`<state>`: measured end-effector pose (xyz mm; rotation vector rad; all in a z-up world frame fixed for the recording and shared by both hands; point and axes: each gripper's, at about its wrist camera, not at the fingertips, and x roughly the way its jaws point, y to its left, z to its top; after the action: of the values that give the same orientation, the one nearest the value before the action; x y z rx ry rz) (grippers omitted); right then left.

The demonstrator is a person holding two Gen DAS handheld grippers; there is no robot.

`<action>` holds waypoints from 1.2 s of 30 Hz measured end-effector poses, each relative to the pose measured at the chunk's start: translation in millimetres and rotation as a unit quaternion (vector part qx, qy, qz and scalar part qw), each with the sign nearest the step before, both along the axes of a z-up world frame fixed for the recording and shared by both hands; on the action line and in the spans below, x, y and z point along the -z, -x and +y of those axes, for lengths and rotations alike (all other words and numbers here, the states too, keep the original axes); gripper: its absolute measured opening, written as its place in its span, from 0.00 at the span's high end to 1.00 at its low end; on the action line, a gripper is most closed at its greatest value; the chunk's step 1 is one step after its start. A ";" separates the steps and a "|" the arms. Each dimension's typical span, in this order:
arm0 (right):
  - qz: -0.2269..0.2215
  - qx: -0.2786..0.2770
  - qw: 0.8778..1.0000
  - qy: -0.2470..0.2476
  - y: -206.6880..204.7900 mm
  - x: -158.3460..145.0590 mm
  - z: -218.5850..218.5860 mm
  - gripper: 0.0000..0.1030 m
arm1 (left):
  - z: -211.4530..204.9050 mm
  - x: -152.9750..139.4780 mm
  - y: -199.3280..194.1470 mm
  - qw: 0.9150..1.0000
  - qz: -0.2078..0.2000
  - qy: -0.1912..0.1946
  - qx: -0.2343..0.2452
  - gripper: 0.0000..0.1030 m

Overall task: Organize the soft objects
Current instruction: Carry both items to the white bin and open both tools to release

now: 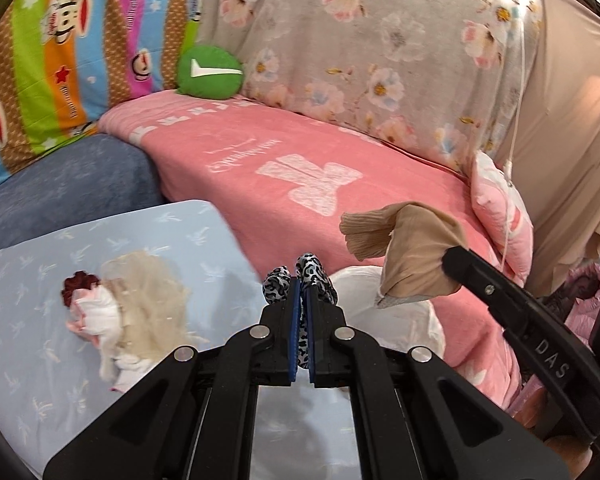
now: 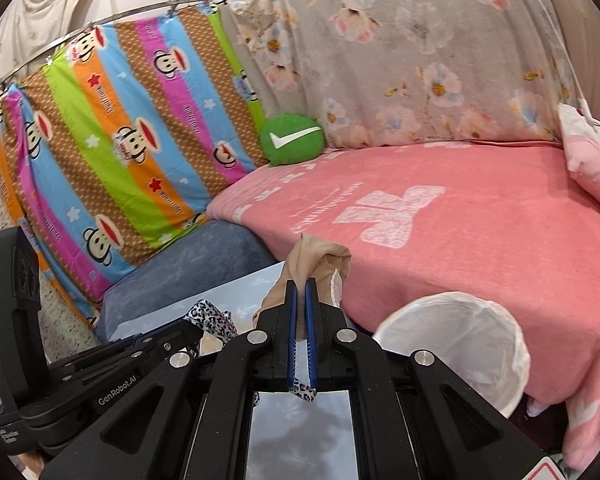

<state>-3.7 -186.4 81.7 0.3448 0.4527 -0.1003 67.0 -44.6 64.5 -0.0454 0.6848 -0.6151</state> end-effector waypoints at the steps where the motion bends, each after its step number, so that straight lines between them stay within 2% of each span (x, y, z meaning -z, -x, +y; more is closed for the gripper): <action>1: 0.001 0.006 1.000 -0.001 2.7 1.5 -6.6 0.96 | -4.5 -0.8 1.1 1.000 0.001 0.000 0.005 0.97; 10: 0.012 0.048 0.999 -0.015 19.4 17.9 -55.8 0.96 | -49.9 1.0 3.2 0.999 0.003 -0.010 0.047 0.97; 24: 0.022 0.076 0.997 -0.025 20.4 32.1 -89.4 0.95 | -96.0 13.8 -3.1 0.996 0.020 -0.031 0.077 0.95; 25: 0.021 0.079 0.996 -0.025 20.3 32.4 -90.6 0.95 | -97.5 16.0 -4.4 0.996 0.024 -0.034 0.077 0.93; 27: 0.020 0.082 0.996 -0.025 20.7 32.2 -91.2 0.92 | -98.3 19.5 -6.7 0.996 0.032 -0.036 0.076 0.82; 29: 0.021 0.084 0.996 -0.025 19.7 33.7 -92.2 0.90 | -97.3 20.7 -7.7 0.997 0.033 -0.034 0.069 0.54; 30: 0.021 0.084 0.996 -0.026 19.2 34.3 -92.4 0.90 | -95.9 20.6 -7.6 0.997 0.030 -0.032 0.063 0.48; 31: 0.022 0.084 0.996 -0.026 18.4 34.7 -92.1 0.90 | -95.0 20.0 -7.4 0.997 0.026 -0.030 0.060 0.45; 36: 0.025 0.082 0.996 -0.025 15.8 35.9 -89.9 0.90 | -92.1 19.9 -11.8 0.997 0.033 -0.027 0.058 0.45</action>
<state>-19.5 -276.3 45.7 0.4296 0.4772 -0.2590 78.8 -136.7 44.6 0.0242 0.7711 -0.7090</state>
